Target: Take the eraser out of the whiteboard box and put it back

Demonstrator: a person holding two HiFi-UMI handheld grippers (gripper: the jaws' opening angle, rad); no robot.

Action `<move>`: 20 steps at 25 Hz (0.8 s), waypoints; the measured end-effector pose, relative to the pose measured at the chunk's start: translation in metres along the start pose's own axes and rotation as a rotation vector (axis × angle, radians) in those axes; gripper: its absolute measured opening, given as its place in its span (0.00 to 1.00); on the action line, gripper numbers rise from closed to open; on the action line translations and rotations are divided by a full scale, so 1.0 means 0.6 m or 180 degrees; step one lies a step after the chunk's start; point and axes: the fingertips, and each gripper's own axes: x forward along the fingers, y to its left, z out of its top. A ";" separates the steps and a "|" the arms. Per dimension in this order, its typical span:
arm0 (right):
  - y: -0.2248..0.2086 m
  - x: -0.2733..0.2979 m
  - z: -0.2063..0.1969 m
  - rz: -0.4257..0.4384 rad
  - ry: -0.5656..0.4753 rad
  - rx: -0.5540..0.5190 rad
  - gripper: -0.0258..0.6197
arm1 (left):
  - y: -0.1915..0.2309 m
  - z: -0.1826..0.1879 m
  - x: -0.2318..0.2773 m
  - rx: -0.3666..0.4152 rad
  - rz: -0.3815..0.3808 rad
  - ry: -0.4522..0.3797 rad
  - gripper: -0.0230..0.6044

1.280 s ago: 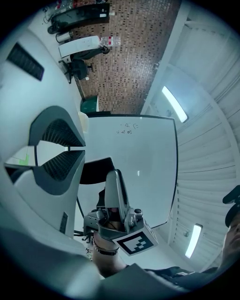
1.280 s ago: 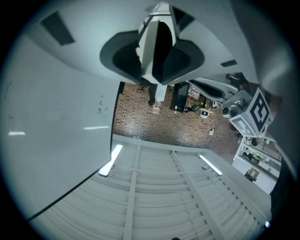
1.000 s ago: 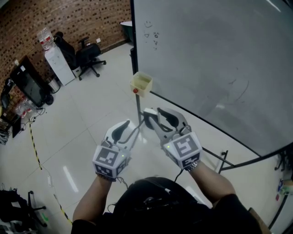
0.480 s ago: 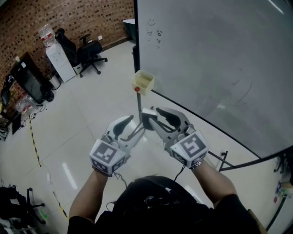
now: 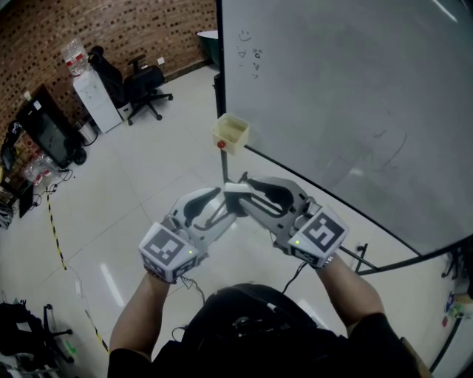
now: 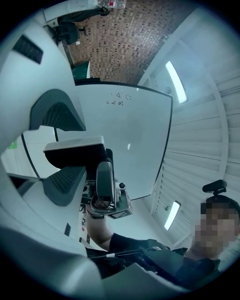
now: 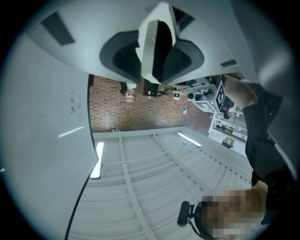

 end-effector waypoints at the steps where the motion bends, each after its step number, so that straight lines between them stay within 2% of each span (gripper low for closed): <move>1: 0.003 -0.001 0.001 0.0038 -0.0008 -0.0001 0.30 | -0.004 0.000 -0.001 0.0004 -0.0036 0.0002 0.40; 10: 0.022 -0.002 -0.001 0.0313 -0.0030 -0.0024 0.30 | -0.023 0.012 0.001 0.0002 -0.0219 -0.0103 0.40; 17: 0.024 0.000 -0.009 0.0392 0.0008 -0.0012 0.30 | -0.029 0.004 0.006 -0.0034 -0.0273 -0.0064 0.39; 20: 0.024 0.000 -0.011 0.0401 0.0012 -0.0009 0.30 | -0.029 0.001 0.006 -0.0061 -0.0289 -0.0056 0.35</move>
